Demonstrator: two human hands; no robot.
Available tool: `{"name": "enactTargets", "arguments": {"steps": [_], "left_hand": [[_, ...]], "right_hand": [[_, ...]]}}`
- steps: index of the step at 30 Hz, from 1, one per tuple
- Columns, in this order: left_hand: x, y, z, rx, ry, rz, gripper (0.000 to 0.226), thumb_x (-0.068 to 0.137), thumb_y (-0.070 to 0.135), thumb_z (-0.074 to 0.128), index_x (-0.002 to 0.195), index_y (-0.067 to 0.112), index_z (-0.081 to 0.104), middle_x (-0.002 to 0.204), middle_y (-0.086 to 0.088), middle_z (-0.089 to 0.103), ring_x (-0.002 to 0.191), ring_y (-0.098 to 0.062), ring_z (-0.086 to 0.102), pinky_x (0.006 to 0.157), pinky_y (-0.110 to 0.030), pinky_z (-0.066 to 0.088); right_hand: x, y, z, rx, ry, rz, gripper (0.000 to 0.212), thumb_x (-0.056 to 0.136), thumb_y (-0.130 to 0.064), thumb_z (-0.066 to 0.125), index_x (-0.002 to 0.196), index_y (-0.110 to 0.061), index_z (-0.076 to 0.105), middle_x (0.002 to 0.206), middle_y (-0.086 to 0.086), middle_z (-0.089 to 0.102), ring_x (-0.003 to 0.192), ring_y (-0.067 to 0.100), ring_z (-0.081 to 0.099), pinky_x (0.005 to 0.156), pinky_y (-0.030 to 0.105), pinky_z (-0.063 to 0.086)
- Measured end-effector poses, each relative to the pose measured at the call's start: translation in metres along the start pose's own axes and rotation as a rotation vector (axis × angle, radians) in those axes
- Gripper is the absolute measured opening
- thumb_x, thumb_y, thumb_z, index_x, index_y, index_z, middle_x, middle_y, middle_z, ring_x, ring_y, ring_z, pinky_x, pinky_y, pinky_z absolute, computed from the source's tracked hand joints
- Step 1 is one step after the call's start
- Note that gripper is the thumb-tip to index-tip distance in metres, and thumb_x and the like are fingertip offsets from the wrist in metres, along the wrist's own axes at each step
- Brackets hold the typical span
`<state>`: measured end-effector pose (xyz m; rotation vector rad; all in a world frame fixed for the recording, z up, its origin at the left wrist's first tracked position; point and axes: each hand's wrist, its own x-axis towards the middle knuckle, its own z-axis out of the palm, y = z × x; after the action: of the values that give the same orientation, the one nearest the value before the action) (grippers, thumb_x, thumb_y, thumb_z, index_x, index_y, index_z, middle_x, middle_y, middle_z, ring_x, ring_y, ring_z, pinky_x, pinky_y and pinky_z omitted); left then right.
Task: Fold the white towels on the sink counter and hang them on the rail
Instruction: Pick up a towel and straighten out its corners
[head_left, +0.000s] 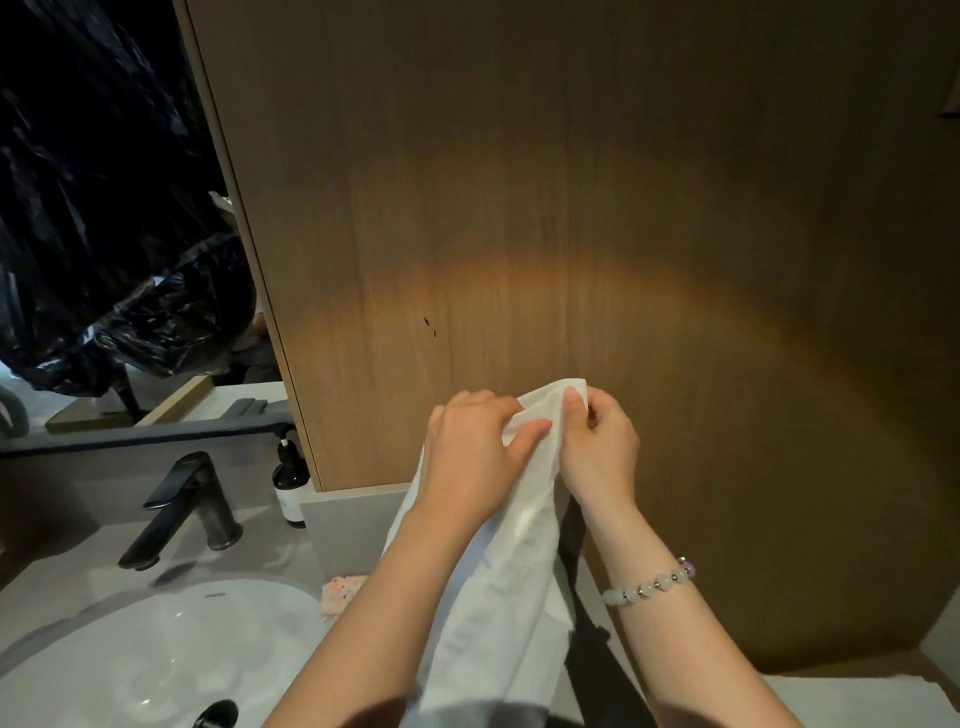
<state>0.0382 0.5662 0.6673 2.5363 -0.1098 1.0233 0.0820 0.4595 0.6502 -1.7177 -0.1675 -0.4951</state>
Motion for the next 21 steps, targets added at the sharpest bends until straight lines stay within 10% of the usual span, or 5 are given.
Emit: {"name": "enactTargets", "arguments": {"steps": [6, 10, 19, 21], "left_hand": [[0.012, -0.001, -0.014, -0.055, -0.127, -0.052, 0.054, 0.087, 0.044, 0.059, 0.050, 0.017, 0.030, 0.046, 0.004, 0.030, 0.058, -0.015, 0.033, 0.055, -0.032, 0.022], [0.014, -0.019, -0.026, -0.100, -0.388, -0.142, 0.058, 0.079, 0.048, 0.067, 0.049, 0.018, 0.026, 0.047, 0.007, 0.024, 0.044, -0.011, 0.024, 0.045, -0.025, 0.015], [-0.030, -0.069, -0.022, -0.019, -0.657, -0.369, 0.037, 0.073, 0.057, 0.070, 0.079, 0.020, 0.072, 0.087, 0.003, 0.070, 0.086, -0.015, 0.062, 0.082, -0.035, 0.044], [-0.038, -0.072, -0.028, -0.160, -0.616, -0.405, 0.038, 0.067, 0.052, 0.077, 0.077, 0.015, 0.073, 0.083, 0.002, 0.068, 0.078, -0.016, 0.060, 0.070, -0.029, 0.044]], "right_hand": [[0.010, -0.004, -0.004, -0.012, 0.081, -0.208, 0.036, 0.092, -0.036, 0.039, 0.077, -0.008, 0.056, 0.071, 0.000, 0.057, 0.077, 0.026, 0.054, 0.070, 0.036, 0.044], [0.018, -0.010, -0.020, 0.018, 0.102, -0.235, 0.037, 0.097, -0.020, 0.047, 0.061, -0.024, 0.040, 0.059, -0.011, 0.043, 0.056, 0.001, 0.042, 0.051, 0.010, 0.032], [0.030, 0.007, -0.054, 0.156, 0.199, 0.024, 0.032, 0.098, -0.035, 0.043, 0.068, -0.024, 0.049, 0.070, -0.003, 0.051, 0.062, 0.009, 0.045, 0.057, 0.021, 0.039], [0.027, 0.013, -0.059, 0.144, 0.229, 0.019, 0.034, 0.097, -0.036, 0.044, 0.065, -0.025, 0.047, 0.067, -0.004, 0.049, 0.061, 0.011, 0.043, 0.057, 0.024, 0.039]]}}
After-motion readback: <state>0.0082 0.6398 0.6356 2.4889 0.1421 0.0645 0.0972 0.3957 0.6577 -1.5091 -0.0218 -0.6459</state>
